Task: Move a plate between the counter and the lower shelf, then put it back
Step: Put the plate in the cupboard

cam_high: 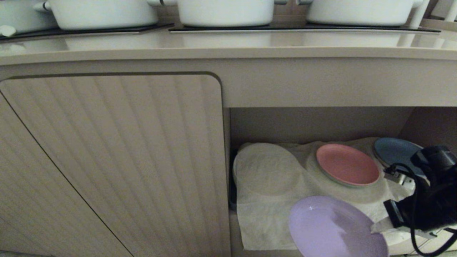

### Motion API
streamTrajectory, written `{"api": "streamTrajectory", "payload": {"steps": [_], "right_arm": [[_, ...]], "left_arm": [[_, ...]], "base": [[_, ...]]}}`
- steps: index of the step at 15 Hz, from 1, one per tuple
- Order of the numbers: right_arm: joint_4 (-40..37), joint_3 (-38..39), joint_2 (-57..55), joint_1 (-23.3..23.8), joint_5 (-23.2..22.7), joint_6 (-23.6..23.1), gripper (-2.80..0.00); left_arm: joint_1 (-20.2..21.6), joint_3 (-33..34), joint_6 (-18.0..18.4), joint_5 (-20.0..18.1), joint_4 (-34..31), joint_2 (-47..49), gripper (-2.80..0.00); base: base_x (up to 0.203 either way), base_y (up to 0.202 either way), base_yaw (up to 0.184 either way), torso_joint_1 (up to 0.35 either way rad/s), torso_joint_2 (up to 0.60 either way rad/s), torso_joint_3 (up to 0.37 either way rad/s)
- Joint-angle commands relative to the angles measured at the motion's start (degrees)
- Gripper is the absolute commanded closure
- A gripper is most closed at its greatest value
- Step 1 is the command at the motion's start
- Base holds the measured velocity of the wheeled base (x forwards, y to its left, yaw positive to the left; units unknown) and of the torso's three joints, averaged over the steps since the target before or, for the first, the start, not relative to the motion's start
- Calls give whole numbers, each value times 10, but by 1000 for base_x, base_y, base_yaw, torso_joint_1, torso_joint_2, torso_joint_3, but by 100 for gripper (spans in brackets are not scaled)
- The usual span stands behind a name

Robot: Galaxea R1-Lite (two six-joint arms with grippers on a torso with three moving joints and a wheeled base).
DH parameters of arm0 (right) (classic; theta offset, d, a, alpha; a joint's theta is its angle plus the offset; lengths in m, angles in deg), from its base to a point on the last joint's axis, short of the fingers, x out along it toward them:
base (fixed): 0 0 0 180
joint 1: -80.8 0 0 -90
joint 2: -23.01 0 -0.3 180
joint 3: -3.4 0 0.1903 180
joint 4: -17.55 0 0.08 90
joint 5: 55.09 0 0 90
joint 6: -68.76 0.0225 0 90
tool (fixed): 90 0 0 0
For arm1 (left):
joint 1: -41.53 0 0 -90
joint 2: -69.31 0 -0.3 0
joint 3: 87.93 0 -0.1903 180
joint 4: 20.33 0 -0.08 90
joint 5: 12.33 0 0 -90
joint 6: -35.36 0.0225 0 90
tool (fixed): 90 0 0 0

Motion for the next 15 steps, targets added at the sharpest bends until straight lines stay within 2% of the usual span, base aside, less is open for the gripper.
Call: {"api": "streamTrajectory", "payload": {"steps": [1,4,8,13,15], "right_arm": [[35,-7,-20,-21,1,40,0],[76,-11,-31,-53,3,97,0],[94,-42,-45,-84,4,187,0],[112,-69,-61,-99,4,286,0],[116,-81,-70,-102,4,304,0]], "left_arm": [[0,0,0,0,0,1,0],[0,0,0,0,0,1,0],[0,0,0,0,0,1,0],[0,0,0,0,0,1,0],[0,0,0,0,0,1,0]], "base": [[0,0,0,0,0,0],[0,0,0,0,0,0],[0,0,0,0,0,0],[0,0,0,0,0,0],[0,0,0,0,0,0]]}}
